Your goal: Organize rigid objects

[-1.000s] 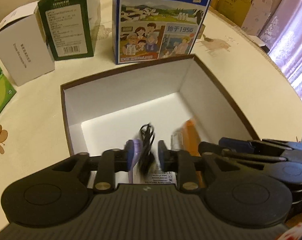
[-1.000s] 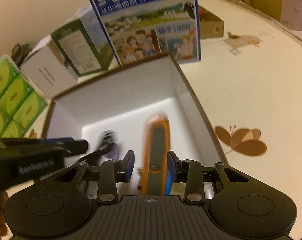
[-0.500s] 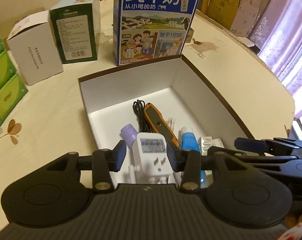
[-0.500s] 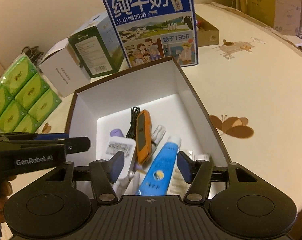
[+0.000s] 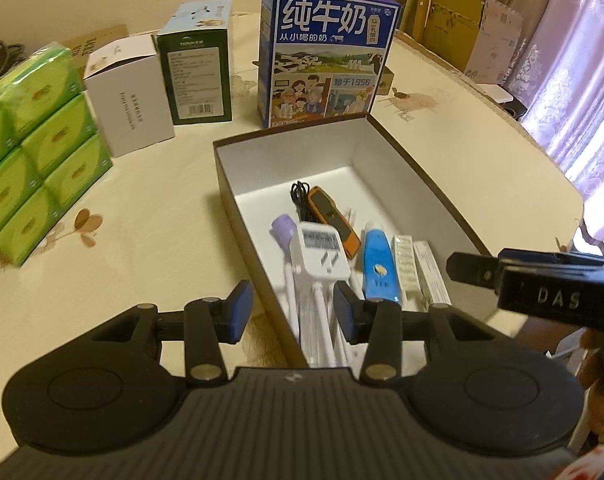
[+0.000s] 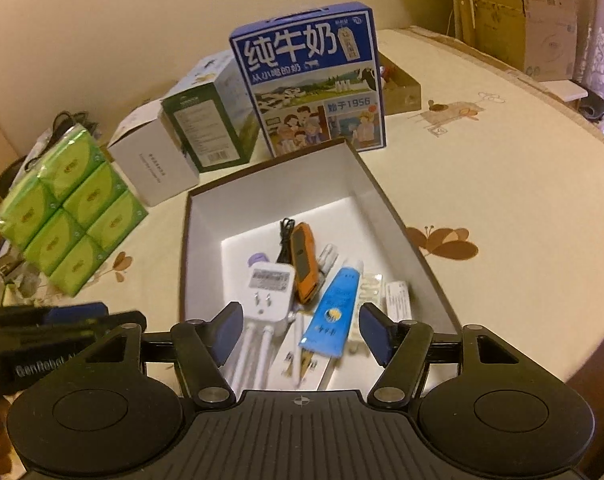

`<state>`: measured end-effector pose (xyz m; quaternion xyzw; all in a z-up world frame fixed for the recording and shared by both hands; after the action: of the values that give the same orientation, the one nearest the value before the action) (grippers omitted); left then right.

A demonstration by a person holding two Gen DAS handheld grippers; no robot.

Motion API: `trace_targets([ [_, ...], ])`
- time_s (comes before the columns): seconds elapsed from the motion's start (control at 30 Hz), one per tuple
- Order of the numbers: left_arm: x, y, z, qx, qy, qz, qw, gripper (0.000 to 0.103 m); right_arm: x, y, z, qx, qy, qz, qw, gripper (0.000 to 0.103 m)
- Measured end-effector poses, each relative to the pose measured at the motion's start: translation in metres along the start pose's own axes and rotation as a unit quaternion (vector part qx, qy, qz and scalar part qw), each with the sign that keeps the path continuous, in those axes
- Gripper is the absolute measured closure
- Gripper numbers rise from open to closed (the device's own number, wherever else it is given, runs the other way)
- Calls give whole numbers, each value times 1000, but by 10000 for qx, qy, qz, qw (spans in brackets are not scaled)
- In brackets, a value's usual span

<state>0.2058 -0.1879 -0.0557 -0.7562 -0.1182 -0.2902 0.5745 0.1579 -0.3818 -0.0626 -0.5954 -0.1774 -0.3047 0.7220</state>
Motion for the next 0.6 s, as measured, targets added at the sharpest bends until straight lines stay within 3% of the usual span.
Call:
trace_targets([
  [0.6,-62,-86,22,119,-266,-133,9995,64,-61,-72,52,297,-463,84,9985,40],
])
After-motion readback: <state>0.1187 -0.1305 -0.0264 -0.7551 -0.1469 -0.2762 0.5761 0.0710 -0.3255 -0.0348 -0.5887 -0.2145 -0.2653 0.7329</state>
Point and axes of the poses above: each gripper's, at about its wrist camera, not at the fingertips, and y roughly the way its jaws point, z to its left, x to its top, the point moved 2 cm from there along y, roughly the way its jaws point, and after that the axes turned 7 degrees about -y, right-handed, at the moved point
